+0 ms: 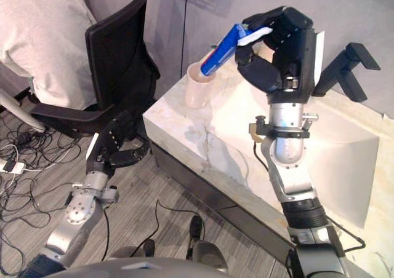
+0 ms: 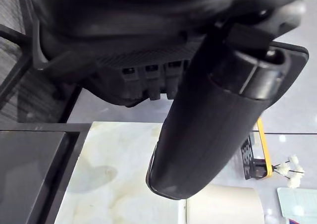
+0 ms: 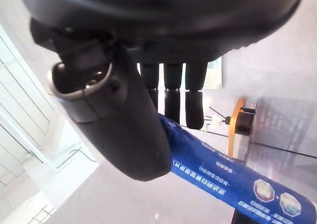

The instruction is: Organize the bathroom.

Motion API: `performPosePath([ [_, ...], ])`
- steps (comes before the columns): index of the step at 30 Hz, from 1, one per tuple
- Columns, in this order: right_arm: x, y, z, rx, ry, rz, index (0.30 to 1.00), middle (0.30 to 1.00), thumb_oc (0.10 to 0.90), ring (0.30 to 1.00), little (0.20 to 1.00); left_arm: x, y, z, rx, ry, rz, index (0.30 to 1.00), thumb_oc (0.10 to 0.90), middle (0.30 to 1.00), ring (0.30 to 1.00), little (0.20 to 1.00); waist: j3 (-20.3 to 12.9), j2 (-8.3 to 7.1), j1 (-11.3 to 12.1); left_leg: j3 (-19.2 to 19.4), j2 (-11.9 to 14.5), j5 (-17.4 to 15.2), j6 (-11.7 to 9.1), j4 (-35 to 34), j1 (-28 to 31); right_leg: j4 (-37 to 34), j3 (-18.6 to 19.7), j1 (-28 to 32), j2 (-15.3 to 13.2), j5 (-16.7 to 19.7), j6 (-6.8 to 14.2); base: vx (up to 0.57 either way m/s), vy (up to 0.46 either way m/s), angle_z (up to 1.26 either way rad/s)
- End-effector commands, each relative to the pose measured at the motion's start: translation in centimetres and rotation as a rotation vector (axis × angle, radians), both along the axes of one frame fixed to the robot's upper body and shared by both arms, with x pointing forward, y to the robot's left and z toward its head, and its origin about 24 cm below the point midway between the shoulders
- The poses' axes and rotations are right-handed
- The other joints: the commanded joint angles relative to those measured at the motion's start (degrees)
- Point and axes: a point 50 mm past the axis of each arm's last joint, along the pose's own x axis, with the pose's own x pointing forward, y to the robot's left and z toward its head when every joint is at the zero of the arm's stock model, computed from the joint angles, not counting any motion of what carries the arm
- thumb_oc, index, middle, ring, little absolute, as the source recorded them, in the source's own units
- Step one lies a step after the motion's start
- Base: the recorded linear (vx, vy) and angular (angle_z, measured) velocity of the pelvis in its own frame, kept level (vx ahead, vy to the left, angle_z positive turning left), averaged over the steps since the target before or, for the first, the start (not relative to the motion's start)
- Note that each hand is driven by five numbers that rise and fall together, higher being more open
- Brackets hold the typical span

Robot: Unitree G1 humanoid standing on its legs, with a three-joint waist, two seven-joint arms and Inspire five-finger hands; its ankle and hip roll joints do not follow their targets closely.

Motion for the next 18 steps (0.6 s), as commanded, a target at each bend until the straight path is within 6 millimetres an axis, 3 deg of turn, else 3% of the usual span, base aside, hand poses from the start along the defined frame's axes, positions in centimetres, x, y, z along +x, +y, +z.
performPosePath([
  [1,-0.9,-0.1,5.5,0.027,-0.339,0.009,0.300,0.300,0.400,0.300,0.300,0.5,0.4,3.5,0.035,-0.198,-0.043,0.900,0.800,0.900,0.900,0.900,-4.5,-3.42,-0.3,0.7,-4.5,-4.8,0.4,10.4,-5.4,1.1,-1.1,6.8,0.7,-9.4,3.9,0.07,-0.015,0.02],
  [18,-0.1,-0.3,3.1,0.008,-0.190,0.022,0.300,0.300,0.400,0.300,0.300,0.1,0.8,3.0,0.046,-0.172,-0.046,0.900,0.800,0.900,0.900,0.900,-3.7,-3.05,-0.1,0.4,-4.9,-4.5,0.3,12.9,-6.7,2.3,-1.0,7.2,0.9,-10.7,3.5,0.05,-0.007,0.02],
])
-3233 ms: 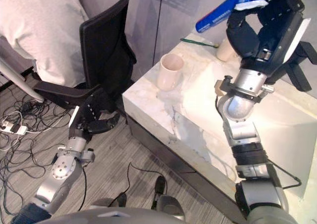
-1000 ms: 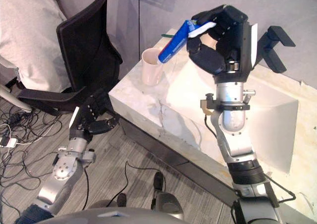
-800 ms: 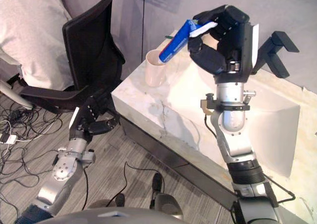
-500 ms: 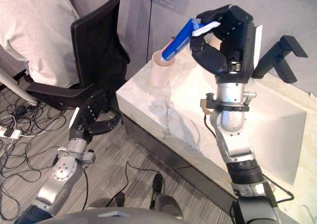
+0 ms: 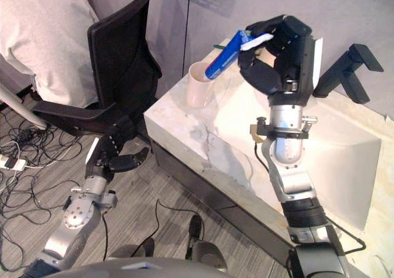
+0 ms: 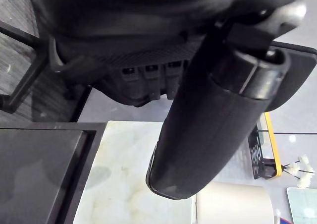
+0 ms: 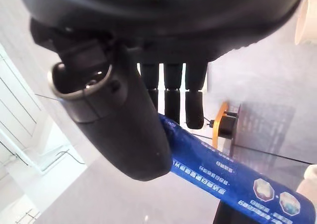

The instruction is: Organize the bathroom.

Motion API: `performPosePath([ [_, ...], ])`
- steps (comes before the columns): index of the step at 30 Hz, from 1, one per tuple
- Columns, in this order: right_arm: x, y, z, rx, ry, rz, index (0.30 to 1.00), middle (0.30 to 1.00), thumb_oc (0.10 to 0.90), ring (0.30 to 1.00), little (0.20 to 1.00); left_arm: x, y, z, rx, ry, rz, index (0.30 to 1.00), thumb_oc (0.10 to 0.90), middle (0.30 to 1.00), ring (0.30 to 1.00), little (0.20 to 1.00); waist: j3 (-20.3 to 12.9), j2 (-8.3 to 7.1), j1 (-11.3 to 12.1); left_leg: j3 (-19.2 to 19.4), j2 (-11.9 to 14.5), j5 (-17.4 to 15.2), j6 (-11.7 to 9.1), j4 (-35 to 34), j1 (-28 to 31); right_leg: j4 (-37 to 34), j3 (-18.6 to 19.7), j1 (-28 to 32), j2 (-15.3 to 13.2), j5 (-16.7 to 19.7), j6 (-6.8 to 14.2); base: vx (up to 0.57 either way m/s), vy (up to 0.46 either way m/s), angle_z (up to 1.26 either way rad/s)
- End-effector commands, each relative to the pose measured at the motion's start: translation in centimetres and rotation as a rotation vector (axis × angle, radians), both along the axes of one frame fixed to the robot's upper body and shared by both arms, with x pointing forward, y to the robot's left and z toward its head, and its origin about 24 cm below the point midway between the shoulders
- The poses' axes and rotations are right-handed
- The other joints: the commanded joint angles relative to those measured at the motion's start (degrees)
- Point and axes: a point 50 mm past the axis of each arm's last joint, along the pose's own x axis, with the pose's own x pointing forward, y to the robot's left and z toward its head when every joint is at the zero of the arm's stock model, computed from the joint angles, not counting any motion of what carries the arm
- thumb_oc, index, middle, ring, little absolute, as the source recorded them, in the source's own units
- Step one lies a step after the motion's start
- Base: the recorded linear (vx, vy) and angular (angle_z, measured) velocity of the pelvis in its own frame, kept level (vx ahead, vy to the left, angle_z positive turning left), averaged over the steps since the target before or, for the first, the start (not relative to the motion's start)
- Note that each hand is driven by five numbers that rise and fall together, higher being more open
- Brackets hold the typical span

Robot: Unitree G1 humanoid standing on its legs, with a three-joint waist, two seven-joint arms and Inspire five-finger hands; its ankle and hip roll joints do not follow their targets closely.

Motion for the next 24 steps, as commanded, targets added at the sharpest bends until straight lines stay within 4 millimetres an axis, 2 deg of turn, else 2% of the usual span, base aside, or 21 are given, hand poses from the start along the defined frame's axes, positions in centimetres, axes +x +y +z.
performPosePath([
  [1,-0.7,0.3,4.2,0.013,-0.243,0.043,0.300,0.300,0.400,0.300,0.300,0.8,0.4,3.7,0.032,-0.206,-0.031,0.900,0.800,0.900,0.900,0.900,-3.8,-2.83,0.0,1.0,-4.9,-3.6,0.5,10.8,-5.3,2.4,-0.5,7.4,0.9,-10.5,3.4,0.04,0.002,0.00],
  [13,-0.6,0.2,2.9,0.011,-0.175,0.049,0.300,0.300,0.400,0.300,0.300,0.1,1.1,3.2,0.038,-0.179,0.004,0.900,0.800,0.900,0.900,0.900,-2.7,-2.68,1.2,0.6,-4.8,-4.9,0.7,11.5,-5.8,2.1,-1.0,8.1,1.0,-11.0,3.4,0.07,-0.014,0.01],
  [14,-0.5,0.2,2.8,0.012,-0.166,0.050,0.432,0.432,0.488,0.432,0.432,0.1,1.1,3.2,0.039,-0.178,0.006,0.900,0.800,0.900,0.900,0.900,-2.7,-2.71,1.4,0.6,-4.8,-4.9,0.7,11.4,-5.9,2.1,-1.1,8.1,1.0,-11.0,3.3,0.06,-0.026,0.03],
  [15,-0.4,0.2,2.6,0.013,-0.150,0.054,0.900,0.900,0.800,0.900,0.900,0.0,1.2,3.2,0.041,-0.178,0.006,0.900,0.800,0.900,0.900,0.900,-2.5,-2.75,1.5,0.6,-4.7,-4.9,0.7,11.4,-6.0,2.2,-1.3,8.1,1.0,-11.0,3.3,0.04,-0.018,0.04],
  [24,-0.1,0.0,1.1,0.011,-0.068,0.017,0.900,0.900,0.800,0.900,0.900,-0.1,1.3,3.1,0.047,-0.180,0.011,0.900,0.800,0.900,0.900,0.900,-1.9,-2.85,1.5,0.7,-4.3,-4.9,0.7,11.0,-6.2,2.7,-2.0,8.0,1.0,-11.5,3.3,0.00,-0.013,0.05],
])
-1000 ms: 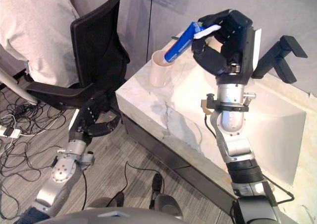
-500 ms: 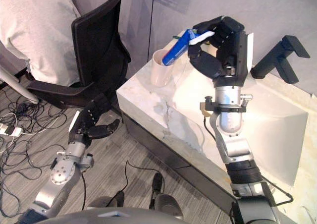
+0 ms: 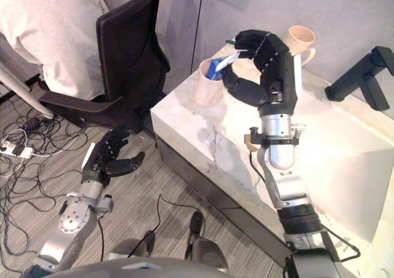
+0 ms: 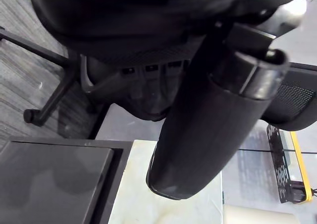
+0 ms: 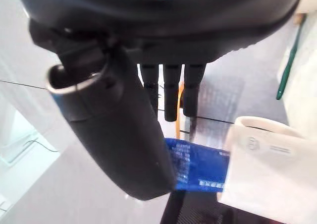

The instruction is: Organize the bathroom.

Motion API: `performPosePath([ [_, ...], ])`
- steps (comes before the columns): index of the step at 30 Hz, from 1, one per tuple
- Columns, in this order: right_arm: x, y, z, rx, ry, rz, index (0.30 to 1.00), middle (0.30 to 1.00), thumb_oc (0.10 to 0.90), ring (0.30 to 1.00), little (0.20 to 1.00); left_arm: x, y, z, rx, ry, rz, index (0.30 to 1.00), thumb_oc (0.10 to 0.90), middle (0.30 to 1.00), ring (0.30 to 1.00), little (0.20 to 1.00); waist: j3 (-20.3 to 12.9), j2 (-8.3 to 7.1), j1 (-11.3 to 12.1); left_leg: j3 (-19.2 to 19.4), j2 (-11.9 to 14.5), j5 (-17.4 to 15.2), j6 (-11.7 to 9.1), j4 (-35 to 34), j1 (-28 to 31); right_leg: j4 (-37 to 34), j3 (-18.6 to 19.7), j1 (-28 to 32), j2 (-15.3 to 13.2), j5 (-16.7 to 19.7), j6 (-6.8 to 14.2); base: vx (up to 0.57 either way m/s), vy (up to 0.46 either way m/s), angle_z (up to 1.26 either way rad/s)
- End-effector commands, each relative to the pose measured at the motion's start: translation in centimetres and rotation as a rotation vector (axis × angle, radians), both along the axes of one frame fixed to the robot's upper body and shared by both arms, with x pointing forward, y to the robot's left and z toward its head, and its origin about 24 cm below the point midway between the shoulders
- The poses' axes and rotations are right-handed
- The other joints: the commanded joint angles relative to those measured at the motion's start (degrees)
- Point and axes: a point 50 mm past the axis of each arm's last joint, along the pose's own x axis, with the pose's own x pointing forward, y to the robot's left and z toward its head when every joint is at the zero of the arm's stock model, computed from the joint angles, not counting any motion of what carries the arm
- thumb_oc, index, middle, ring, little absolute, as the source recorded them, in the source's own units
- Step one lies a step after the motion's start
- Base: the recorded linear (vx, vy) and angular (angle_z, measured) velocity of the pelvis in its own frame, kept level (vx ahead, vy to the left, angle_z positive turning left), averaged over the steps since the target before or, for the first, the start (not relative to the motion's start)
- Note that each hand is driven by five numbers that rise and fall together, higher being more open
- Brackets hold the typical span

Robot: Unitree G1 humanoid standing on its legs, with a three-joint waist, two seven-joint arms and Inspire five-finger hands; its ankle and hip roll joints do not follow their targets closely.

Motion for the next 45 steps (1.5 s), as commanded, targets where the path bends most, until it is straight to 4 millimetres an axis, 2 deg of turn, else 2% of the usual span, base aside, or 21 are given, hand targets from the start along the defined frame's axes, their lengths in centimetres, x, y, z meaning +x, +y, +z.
performPosePath([
  [1,-0.5,-0.5,3.6,0.032,-0.198,-0.024,0.900,0.900,0.800,0.900,0.900,0.6,0.5,3.9,0.039,-0.227,-0.027,0.900,0.800,0.900,0.900,0.900,-4.0,-2.82,-0.4,2.1,-4.3,-4.2,0.5,9.4,-5.2,2.6,-0.5,7.8,1.0,-11.3,3.5,0.00,0.000,0.00],
  [8,-0.3,-0.8,2.9,0.027,-0.160,-0.053,0.900,0.900,0.800,0.900,0.900,0.6,0.3,4.0,0.035,-0.233,-0.027,0.900,0.800,0.900,0.900,0.900,-4.0,-2.77,-0.7,2.4,-4.5,-4.4,0.5,9.8,-5.3,2.7,-0.3,7.9,0.9,-11.3,3.6,-0.03,0.017,-0.01],
  [17,-1.0,-1.2,2.9,0.037,-0.156,-0.052,0.900,0.900,0.800,0.900,0.900,1.2,0.7,4.1,0.055,-0.249,0.069,0.900,0.800,0.900,0.900,0.900,-4.8,-2.28,-2.6,3.3,-5.0,-4.2,1.0,7.5,-3.7,2.7,1.3,7.3,0.7,-10.8,4.3,-0.12,0.085,-0.07],
  [19,-1.7,-1.5,3.3,0.078,-0.182,-0.050,0.900,0.900,0.800,0.900,0.900,1.5,1.3,4.1,0.073,-0.247,0.124,0.900,0.800,0.900,0.900,0.900,-5.2,-2.18,-3.5,3.7,-5.3,-3.3,1.2,6.3,-3.5,2.7,2.0,6.4,0.4,-10.0,4.5,-0.23,0.159,-0.14],
  [27,-4.5,-2.6,4.8,0.214,-0.319,-0.103,0.900,0.900,0.800,0.900,0.900,2.1,2.9,2.9,0.017,-0.184,0.274,0.900,0.800,0.900,0.900,0.900,-5.5,-1.36,-6.7,5.4,-5.7,-3.3,1.9,3.2,-1.5,2.8,4.2,3.3,0.0,-7.5,6.0,-0.21,0.155,-0.15],
  [29,-5.4,-3.2,5.1,0.261,-0.357,-0.134,0.900,0.900,0.800,0.900,0.900,2.1,3.4,2.6,0.023,-0.176,0.327,0.900,0.800,0.900,0.900,0.900,-5.6,-1.16,-7.8,5.9,-5.7,-3.2,2.2,2.0,-0.8,3.1,4.8,1.8,-0.1,-6.6,6.6,-0.24,0.183,-0.20],
  [30,-6.3,-3.8,5.4,0.271,-0.421,-0.217,0.900,0.900,0.800,0.900,0.900,2.2,4.0,2.5,0.053,-0.183,0.390,0.900,0.800,0.900,0.900,0.900,-5.4,-1.00,-9.0,6.5,-5.7,-3.2,2.5,0.8,-0.1,3.7,5.4,-0.1,-0.5,-5.5,7.4,-0.21,0.160,-0.20],
  [33,-7.1,-4.5,5.8,0.283,-0.471,-0.295,0.900,0.900,0.800,0.900,0.900,2.3,4.7,2.4,0.065,-0.183,0.452,0.900,0.800,0.900,0.900,0.900,-5.1,-0.88,-10.1,7.2,-5.6,-3.1,2.6,-0.1,0.6,4.3,6.0,-1.7,-0.6,-4.6,8.0,-0.17,0.140,-0.23],
  [36,-8.3,-6.5,5.9,0.337,-0.521,-0.445,0.900,0.900,0.800,0.900,0.900,2.4,6.6,2.1,0.091,-0.168,0.562,0.900,0.800,0.900,0.900,0.900,-4.9,-0.92,-11.7,7.7,-5.7,-2.8,2.8,-1.6,1.4,5.1,6.2,-4.1,-1.3,-3.1,9.0,-0.21,0.175,-0.21],
  [37,-9.0,-8.3,5.1,0.378,-0.522,-0.568,0.900,0.900,0.800,0.900,0.900,2.1,8.4,1.1,0.090,-0.132,0.650,0.900,0.800,0.900,0.900,0.900,-4.7,-1.04,-13.0,8.1,-5.7,-2.5,2.8,-2.7,2.0,5.5,6.0,-5.5,-1.8,-1.9,9.8,-0.19,0.164,-0.24],
  [39,-9.4,-9.6,4.4,0.404,-0.509,-0.652,0.900,0.900,0.800,0.900,0.900,1.8,9.4,0.4,0.087,-0.089,0.701,0.900,0.800,0.900,0.900,0.900,-4.7,-1.21,-13.6,8.4,-5.8,-2.3,2.9,-3.5,2.4,5.7,5.8,-6.2,-2.1,-1.0,10.2,-0.14,0.131,-0.28],
  [40,-10.0,-11.1,3.6,0.442,-0.486,-0.758,0.900,0.900,0.800,0.900,0.900,1.5,10.5,-0.3,0.080,-0.050,0.760,0.900,0.800,0.900,0.900,0.900,-4.6,-1.14,-14.1,8.8,-5.6,-2.5,2.9,-4.4,3.1,5.8,4.9,-6.4,-2.5,-0.4,10.6,-0.10,0.088,-0.34],
  [41,-10.3,-11.7,3.2,0.457,-0.479,-0.793,0.900,0.900,0.800,0.900,0.900,1.2,11.0,-0.8,0.090,-0.033,0.784,0.900,0.800,0.900,0.900,0.900,-4.5,-1.23,-14.1,9.3,-5.5,-2.6,2.8,-4.6,3.3,5.9,3.8,-6.5,-3.0,0.0,10.7,-0.16,0.092,-0.48],
  [42,-10.9,-13.0,2.3,0.487,-0.463,-0.892,0.900,0.900,0.800,0.900,0.900,0.5,12.0,-1.7,0.107,0.014,0.846,0.900,0.800,0.900,0.900,0.900,-4.4,-1.53,-14.1,10.9,-5.2,-2.4,2.5,-5.2,3.7,6.2,0.7,-6.8,-4.1,1.2,11.2,-0.13,0.036,-0.48],
  [43,-11.1,-13.3,2.1,0.496,-0.461,-0.911,0.900,0.900,0.800,0.900,0.900,0.3,12.3,-1.9,0.103,0.025,0.865,0.900,0.800,0.900,0.900,0.900,-4.3,-1.57,-14.1,11.4,-5.1,-2.4,2.5,-5.4,3.9,6.4,-0.1,-6.9,-4.3,1.4,11.3,-0.16,0.029,-0.55],
  [45,-12.0,-14.7,1.1,0.512,-0.458,-1.019,0.900,0.900,0.800,0.900,0.900,-0.8,13.6,-3.1,0.088,0.097,0.942,0.900,0.800,0.900,0.900,0.900,-4.0,-1.63,-13.7,14.5,-4.6,-2.1,2.2,-6.1,4.4,7.9,-4.5,-6.9,-5.7,1.8,11.7,-0.13,0.016,-0.76],
])
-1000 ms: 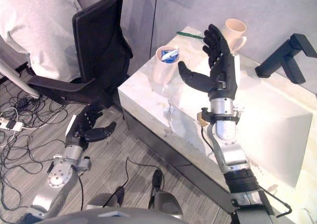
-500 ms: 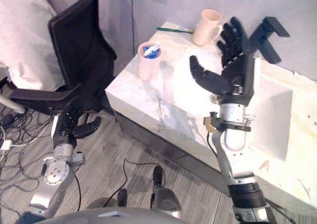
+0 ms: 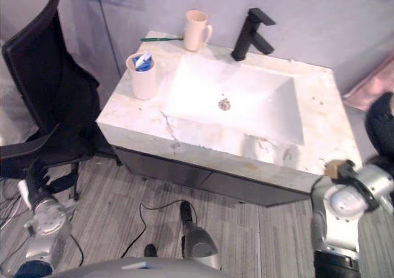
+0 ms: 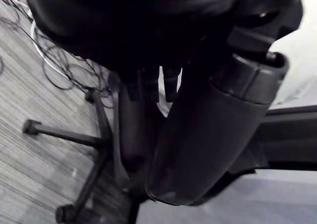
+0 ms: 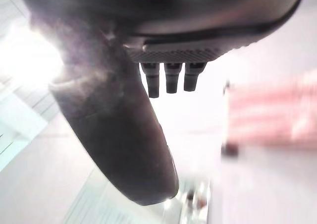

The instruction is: Organize the bathroom.

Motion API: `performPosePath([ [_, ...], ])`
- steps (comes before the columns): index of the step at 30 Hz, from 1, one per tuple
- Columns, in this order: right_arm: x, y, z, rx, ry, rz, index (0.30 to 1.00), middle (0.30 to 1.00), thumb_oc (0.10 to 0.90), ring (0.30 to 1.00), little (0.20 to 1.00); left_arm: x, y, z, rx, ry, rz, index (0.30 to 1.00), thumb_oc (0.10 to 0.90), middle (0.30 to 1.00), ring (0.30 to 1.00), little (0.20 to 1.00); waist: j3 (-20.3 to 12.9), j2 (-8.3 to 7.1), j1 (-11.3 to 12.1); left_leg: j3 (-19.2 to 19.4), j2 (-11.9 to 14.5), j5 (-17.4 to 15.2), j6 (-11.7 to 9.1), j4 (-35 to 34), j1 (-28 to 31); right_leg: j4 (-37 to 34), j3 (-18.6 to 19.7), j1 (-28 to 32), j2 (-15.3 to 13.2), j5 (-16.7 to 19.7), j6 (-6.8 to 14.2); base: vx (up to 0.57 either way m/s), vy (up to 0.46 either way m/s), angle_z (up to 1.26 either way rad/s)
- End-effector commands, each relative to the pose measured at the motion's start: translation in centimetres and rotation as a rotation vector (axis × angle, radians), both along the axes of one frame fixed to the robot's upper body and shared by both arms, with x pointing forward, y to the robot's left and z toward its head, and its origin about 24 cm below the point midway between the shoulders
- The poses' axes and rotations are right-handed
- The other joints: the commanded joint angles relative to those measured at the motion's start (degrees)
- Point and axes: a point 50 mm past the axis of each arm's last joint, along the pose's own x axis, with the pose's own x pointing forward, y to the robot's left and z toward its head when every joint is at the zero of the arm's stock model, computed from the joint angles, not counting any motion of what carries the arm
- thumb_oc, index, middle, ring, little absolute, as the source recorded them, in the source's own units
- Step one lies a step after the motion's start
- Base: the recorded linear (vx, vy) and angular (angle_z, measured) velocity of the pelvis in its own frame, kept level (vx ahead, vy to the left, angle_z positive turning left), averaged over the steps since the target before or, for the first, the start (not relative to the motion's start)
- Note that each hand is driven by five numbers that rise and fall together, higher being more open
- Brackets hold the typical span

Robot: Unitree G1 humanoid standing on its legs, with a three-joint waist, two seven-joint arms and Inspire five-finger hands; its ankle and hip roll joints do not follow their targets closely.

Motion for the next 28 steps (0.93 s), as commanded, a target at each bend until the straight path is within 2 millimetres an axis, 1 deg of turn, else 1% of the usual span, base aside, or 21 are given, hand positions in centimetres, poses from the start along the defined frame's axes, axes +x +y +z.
performPosePath([
  [1,-1.1,-0.5,4.4,-0.128,-0.271,-0.087,0.900,0.900,0.800,0.900,0.900,2.6,1.4,3.8,0.069,-0.207,0.025,0.900,0.800,0.900,0.900,0.900,-1.2,0.12,0.9,-2.6,-1.7,-4.7,-3.4,0.4,0.7,7.6,-2.7,-0.3,-3.7,-4.0,4.5,-0.15,0.025,-0.92],
  [2,-1.9,-1.5,3.8,-0.107,-0.247,-0.171,0.900,0.900,0.800,0.900,0.900,1.7,2.1,2.6,0.062,-0.154,0.068,0.900,0.800,0.900,0.900,0.900,-1.0,0.60,0.9,-1.0,-0.9,-4.8,-3.2,0.2,1.0,9.9,-4.1,0.3,-3.9,-5.6,4.3,-0.16,0.013,-0.94],
  [3,-2.5,-2.3,3.3,-0.094,-0.216,-0.228,0.900,0.900,0.800,0.900,0.900,1.2,2.4,1.9,0.057,-0.117,0.086,0.900,0.800,0.900,0.900,0.900,-1.1,0.75,0.6,-0.5,-0.6,-4.2,-3.1,0.1,0.6,11.3,-3.8,0.6,-3.8,-6.9,3.8,-0.21,0.019,-0.81],
  [4,-3.2,-3.3,2.5,-0.065,-0.169,-0.292,0.900,0.900,0.800,0.900,0.900,0.7,2.5,0.7,0.043,-0.049,0.105,0.900,0.800,0.900,0.900,0.900,-1.3,1.22,0.3,-0.1,0.1,-4.2,-3.0,0.1,0.3,12.7,-3.3,1.4,-3.4,-9.6,3.4,-0.17,-0.002,-0.74],
  [5,-3.5,-3.7,2.1,-0.048,-0.157,-0.308,0.900,0.900,0.800,0.900,0.900,0.4,2.5,0.1,0.026,-0.030,0.118,0.900,0.800,0.900,0.900,0.900,-1.5,1.24,0.1,0.0,0.3,-3.6,-3.0,0.0,-0.1,13.0,-2.9,1.6,-3.3,-10.2,3.1,-0.11,0.001,-0.48],
  [6,-4.1,-4.4,1.5,-0.029,-0.118,-0.341,0.900,0.900,0.800,0.900,0.900,-0.1,2.4,-0.8,-0.025,-0.017,0.149,0.900,0.800,0.900,0.900,0.900,-1.7,1.55,-0.1,0.1,0.7,-3.7,-3.0,0.0,-0.4,13.6,-2.6,2.4,-2.9,-12.5,2.9,-0.13,-0.019,-0.36],
  [7,-4.7,-5.6,0.1,0.019,-0.025,-0.395,0.900,0.900,0.800,0.900,0.900,-0.7,2.5,-1.8,-0.068,0.007,0.203,0.900,0.800,0.900,0.900,0.900,-2.2,1.65,-0.1,0.4,1.2,-2.9,-3.2,0.0,-1.3,13.3,-2.5,3.6,-2.8,-14.6,2.5,-0.11,-0.023,-0.32],
  [9,-5.2,-6.5,-1.6,0.078,0.063,-0.443,0.900,0.900,0.800,0.900,0.900,-1.2,2.6,-2.5,-0.067,0.044,0.233,0.900,0.800,0.900,0.900,0.900,-2.9,1.35,-0.3,0.8,1.2,-2.8,-3.4,-0.1,-1.8,10.9,-2.2,5.2,-2.6,-15.2,2.5,-0.06,-0.030,-0.28],
  [11,-6.3,-7.7,-5.9,0.254,0.269,-0.458,0.900,0.900,0.800,0.900,0.900,-1.8,2.5,-3.6,-0.114,0.090,0.273,0.900,0.800,0.900,0.900,0.900,-3.8,0.70,-0.5,1.1,1.2,-2.6,-4.3,-0.3,-2.4,5.7,-1.8,7.6,-2.1,-13.9,2.6,-0.03,-0.057,-0.15],
  [12,-6.4,-7.7,-6.4,0.263,0.298,-0.456,0.900,0.900,0.800,0.900,0.900,-1.9,2.5,-3.6,-0.116,0.097,0.275,0.900,0.800,0.900,0.900,0.900,-3.8,0.66,-0.5,1.2,1.2,-2.6,-4.3,-0.3,-2.5,5.3,-1.7,7.7,-2.0,-13.8,2.6,-0.05,-0.067,-0.12],
  [13,-7.0,-7.4,-8.6,0.282,0.456,-0.475,0.900,0.900,0.800,0.900,0.900,-2.4,2.6,-4.1,-0.123,0.133,0.281,0.900,0.800,0.900,0.900,0.900,-3.9,0.52,-0.6,1.6,1.4,-2.6,-4.4,-0.3,-2.6,4.3,-1.3,8.3,-1.5,-13.5,2.6,-0.04,-0.038,-0.13],
  [14,-7.1,-7.1,-9.5,0.311,0.498,-0.454,0.900,0.900,0.800,0.900,0.900,-2.6,2.5,-4.3,-0.125,0.147,0.281,0.900,0.800,0.900,0.900,0.900,-3.8,0.49,-0.7,1.6,1.4,-2.5,-4.4,-0.3,-2.7,4.0,-1.1,8.5,-1.3,-13.4,2.5,-0.04,-0.045,-0.24],
  [16,-7.8,-6.2,-12.4,0.437,0.567,-0.421,0.900,0.900,0.800,0.900,0.900,-3.2,2.4,-4.9,-0.127,0.197,0.271,0.900,0.800,0.900,0.900,0.900,-3.9,0.46,-0.9,1.8,1.5,-2.3,-4.4,-0.3,-2.8,3.2,-0.7,9.0,-0.9,-13.3,2.3,-0.03,-0.038,-0.22],
  [17,-8.6,-4.8,-15.4,0.490,0.718,-0.395,0.900,0.900,0.800,0.900,0.900,-3.8,2.1,-5.6,-0.149,0.240,0.257,0.900,0.800,0.900,0.900,0.900,-4.0,0.49,-0.9,1.6,1.5,-2.3,-4.3,-0.3,-2.8,2.7,-0.4,9.3,-0.7,-13.3,2.1,-0.02,-0.035,-0.12],
  [19,-8.8,-4.1,-16.6,0.532,0.762,-0.376,0.900,0.900,0.800,0.900,0.900,-4.1,2.0,-5.9,-0.159,0.261,0.249,0.900,0.800,0.900,0.900,0.900,-4.0,0.53,-0.8,1.5,1.4,-2.3,-4.3,-0.3,-2.8,2.5,-0.5,9.5,-0.6,-13.2,2.0,0.00,-0.026,0.01],
  [20,-9.6,-2.1,-19.7,0.640,0.877,-0.307,0.900,0.900,0.800,0.900,0.900,-4.7,1.4,-6.8,-0.187,0.324,0.203,0.900,0.800,0.900,0.900,0.900,-4.1,0.84,-0.5,1.2,1.4,-2.2,-4.3,-0.3,-2.7,2.2,-0.4,9.7,-0.6,-13.1,1.9,0.02,-0.027,0.10],
  [22,-10.0,-1.0,-21.2,0.707,0.922,-0.258,0.900,0.900,0.800,0.900,0.900,-5.1,1.1,-7.4,-0.215,0.358,0.170,0.900,0.800,0.900,0.900,0.900,-4.0,1.00,-0.3,1.2,1.4,-2.1,-4.3,-0.3,-2.5,2.2,-0.5,10.0,-0.6,-13.1,1.9,0.02,-0.027,0.16],
  [25,-10.5,2.7,-24.9,0.800,1.162,-0.068,0.900,0.900,0.800,0.900,0.900,-6.1,-0.8,-9.2,-0.311,0.479,0.021,0.900,0.800,0.900,0.900,0.900,-4.2,1.80,0.6,0.6,1.3,-1.7,-4.3,-0.3,-2.7,2.0,-0.7,10.4,-0.7,-13.2,1.7,0.03,-0.032,0.12],
  [26,-10.5,2.9,-25.1,0.810,1.172,-0.055,0.900,0.900,0.800,0.900,0.900,-6.1,-0.9,-9.3,-0.321,0.488,0.012,0.900,0.800,0.900,0.900,0.900,-4.2,1.85,0.7,0.5,1.3,-1.7,-4.3,-0.3,-2.7,2.0,-0.7,10.4,-0.7,-13.2,1.7,0.02,-0.016,0.03],
  [27,-10.7,4.2,-26.2,0.881,1.231,0.010,0.900,0.900,0.800,0.900,0.900,-6.5,-1.4,-9.7,-0.367,0.505,-0.028,0.900,0.800,0.900,0.900,0.900,-4.2,2.29,1.1,0.3,1.3,-1.4,-4.4,-0.3,-2.9,2.2,-0.9,10.5,-0.7,-13.4,1.7,0.02,-0.009,0.05],
  [28,-11.1,4.8,-26.8,0.900,1.272,0.045,0.900,0.900,0.800,0.900,0.900,-6.7,-1.6,-9.9,-0.380,0.514,-0.044,0.900,0.800,0.900,0.900,0.900,-4.3,2.54,1.3,0.0,1.3,-1.3,-4.5,-0.3,-3.0,2.1,-0.9,10.7,-0.7,-13.5,1.7,0.03,-0.011,0.06],
])
